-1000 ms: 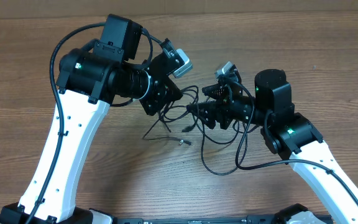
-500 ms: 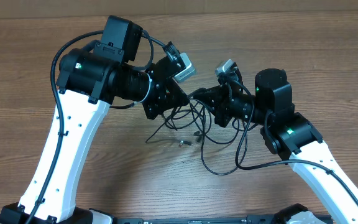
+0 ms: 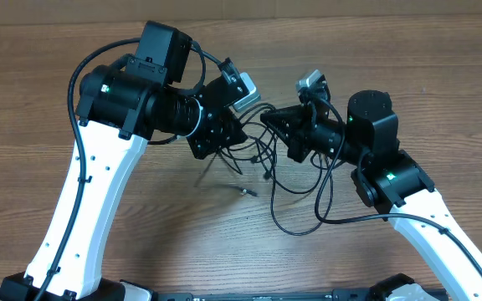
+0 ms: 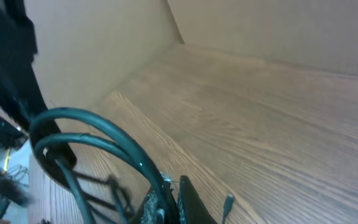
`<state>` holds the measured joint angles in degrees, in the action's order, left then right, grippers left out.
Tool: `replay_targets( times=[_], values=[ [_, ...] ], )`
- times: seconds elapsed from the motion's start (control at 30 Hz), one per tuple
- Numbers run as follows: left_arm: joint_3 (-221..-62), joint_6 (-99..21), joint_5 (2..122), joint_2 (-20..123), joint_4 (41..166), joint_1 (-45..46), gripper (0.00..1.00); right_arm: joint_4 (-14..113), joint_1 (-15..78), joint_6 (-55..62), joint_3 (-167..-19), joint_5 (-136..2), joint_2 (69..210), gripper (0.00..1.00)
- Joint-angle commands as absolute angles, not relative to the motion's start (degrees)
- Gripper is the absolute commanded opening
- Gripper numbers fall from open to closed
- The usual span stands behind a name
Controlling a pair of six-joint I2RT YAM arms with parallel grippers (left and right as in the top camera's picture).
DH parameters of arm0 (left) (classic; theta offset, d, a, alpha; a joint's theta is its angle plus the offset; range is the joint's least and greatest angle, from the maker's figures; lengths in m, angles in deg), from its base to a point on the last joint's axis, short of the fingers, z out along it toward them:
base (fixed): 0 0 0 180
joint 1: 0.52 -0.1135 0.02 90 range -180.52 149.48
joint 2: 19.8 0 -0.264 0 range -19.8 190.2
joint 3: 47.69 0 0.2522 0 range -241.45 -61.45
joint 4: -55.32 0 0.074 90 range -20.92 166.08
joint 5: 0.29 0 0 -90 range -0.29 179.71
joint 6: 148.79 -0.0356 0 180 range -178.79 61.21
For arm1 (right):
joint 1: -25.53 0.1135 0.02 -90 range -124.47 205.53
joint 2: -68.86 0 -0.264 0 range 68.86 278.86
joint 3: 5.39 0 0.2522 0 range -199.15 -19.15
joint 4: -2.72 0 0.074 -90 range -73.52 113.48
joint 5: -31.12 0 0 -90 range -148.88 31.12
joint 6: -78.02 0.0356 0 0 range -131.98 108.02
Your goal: Untangle cables
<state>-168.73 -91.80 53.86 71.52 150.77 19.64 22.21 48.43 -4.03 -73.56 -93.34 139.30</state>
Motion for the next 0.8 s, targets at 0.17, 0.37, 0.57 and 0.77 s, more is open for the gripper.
replay_targets(
  times=[0.17, 0.37, 0.57, 0.77],
  values=[
    [-169.83, -89.79, 60.02, 71.83, 151.56, 19.65, 0.05, 19.5, 48.23, 5.41, -75.27, -86.85, 138.29, 0.04],
    [-169.83, -89.62, 60.31, 71.83, 151.58, 19.65, 0.04, 19.79, 45.41, 15.57, -75.27, -81.38, 138.29, 0.04],
    [-169.83, -89.62, 60.31, 71.83, 151.58, 19.65, 0.05, 22.5, 39.46, 28.45, -75.27, -81.49, 138.29, 0.04],
    [-169.83, -89.6, 60.31, 71.83, 151.43, 19.65, 0.05, 25.49, 37.34, 30.02, -75.27, -82.98, 138.29, 0.04]
  ],
)
